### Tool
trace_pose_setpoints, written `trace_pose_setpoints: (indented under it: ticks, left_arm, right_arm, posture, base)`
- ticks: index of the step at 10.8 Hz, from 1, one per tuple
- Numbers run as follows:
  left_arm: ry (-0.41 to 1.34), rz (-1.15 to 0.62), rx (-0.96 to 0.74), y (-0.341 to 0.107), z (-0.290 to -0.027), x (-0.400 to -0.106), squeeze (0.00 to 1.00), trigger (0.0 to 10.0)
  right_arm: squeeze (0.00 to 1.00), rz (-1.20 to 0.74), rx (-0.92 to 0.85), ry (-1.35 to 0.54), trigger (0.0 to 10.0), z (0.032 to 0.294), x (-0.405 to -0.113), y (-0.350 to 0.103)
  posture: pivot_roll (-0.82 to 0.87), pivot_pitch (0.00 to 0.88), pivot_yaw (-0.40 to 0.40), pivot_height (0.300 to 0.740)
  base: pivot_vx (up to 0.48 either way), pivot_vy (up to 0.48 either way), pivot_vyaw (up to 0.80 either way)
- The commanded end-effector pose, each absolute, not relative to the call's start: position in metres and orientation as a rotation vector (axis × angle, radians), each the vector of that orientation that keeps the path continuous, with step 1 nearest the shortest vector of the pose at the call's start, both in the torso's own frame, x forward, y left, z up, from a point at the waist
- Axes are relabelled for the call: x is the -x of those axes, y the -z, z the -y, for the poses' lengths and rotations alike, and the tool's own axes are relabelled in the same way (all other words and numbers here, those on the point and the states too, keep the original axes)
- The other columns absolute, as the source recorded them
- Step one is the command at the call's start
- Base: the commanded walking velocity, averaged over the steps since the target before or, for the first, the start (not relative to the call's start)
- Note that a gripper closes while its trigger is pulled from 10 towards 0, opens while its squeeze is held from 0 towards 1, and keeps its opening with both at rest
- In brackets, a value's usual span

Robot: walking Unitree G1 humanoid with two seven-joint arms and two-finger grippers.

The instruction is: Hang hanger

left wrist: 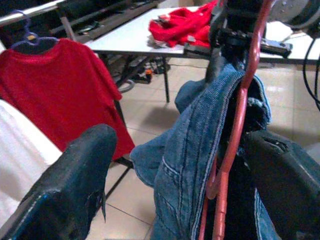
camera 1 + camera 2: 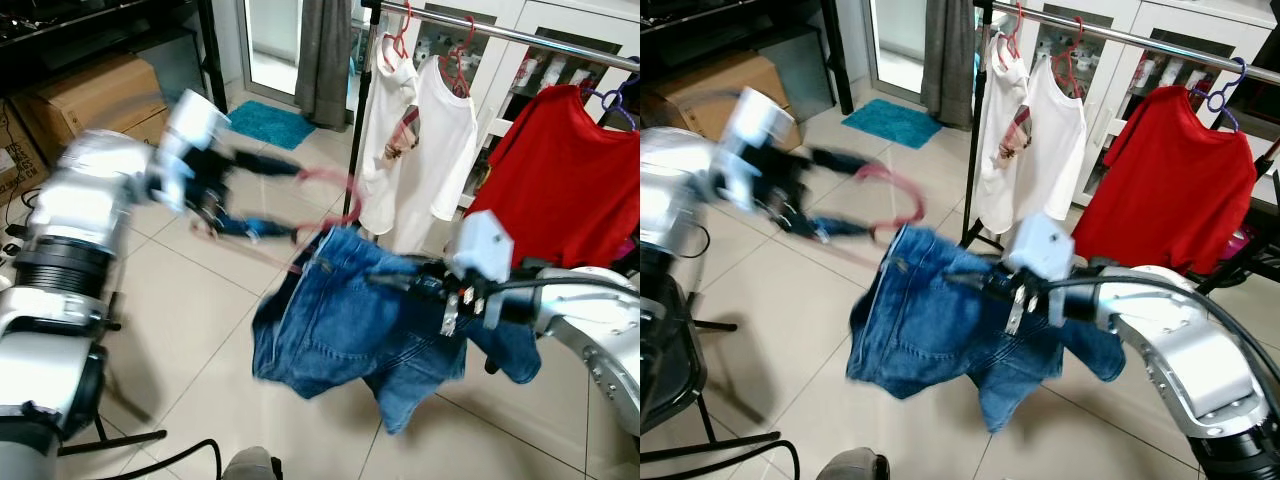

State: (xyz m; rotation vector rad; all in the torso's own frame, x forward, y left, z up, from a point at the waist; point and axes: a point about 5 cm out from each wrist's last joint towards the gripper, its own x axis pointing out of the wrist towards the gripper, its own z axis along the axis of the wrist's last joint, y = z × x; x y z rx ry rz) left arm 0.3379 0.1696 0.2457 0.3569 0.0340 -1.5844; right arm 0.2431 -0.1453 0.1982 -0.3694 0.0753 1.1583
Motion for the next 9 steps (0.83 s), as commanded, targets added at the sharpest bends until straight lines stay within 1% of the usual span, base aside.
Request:
trace_pose_setpoints:
  ticks: [1,2,3,5,9]
  left_arm:
    - [1.635,-0.048,-0.423,-0.246,-0.162,-0.333,0.00,5.0]
    - [1.665,-0.060,-0.438,-0.245,-0.159,-0.329,0.00,0.0]
    - [1.682,-0.074,-0.451,-0.244,-0.158,-0.326,0.00,0.0]
    - [1.697,-0.135,-0.529,-0.237,-0.159,-0.322,0.00,0.0]
    - [1.701,-0.164,-0.503,-0.237,-0.161,-0.322,0.00,0.0]
  right_arm:
    - [0.00,-0.049,0.410,-1.167,0.0,0.144,-0.243,-0.206]
    - [0.00,-0.054,0.412,-1.172,0.0,0.144,-0.242,-0.205]
    - [0.00,-0.059,0.410,-1.174,0.0,0.144,-0.242,-0.205]
    - [0.00,-0.056,0.413,-1.189,0.0,0.142,-0.243,-0.206]
    - [0.00,-0.059,0.417,-1.205,0.0,0.142,-0.243,-0.207]
  posture:
    - [0.04,0.000,0.015,0.740]
    - [0.04,0.000,0.011,0.740]
    - [0.04,0.000,0.008,0.740]
    - [0.04,0.000,0.001,0.740]
    - [0.04,0.000,-0.001,0.740]
  base:
    - [0.000,0.000,0.00]
    - [0.000,0.000,0.00]
    - [0.000,0.000,0.00]
    - [0.000,0.000,0.00]
    - [0.000,0.000,0.00]
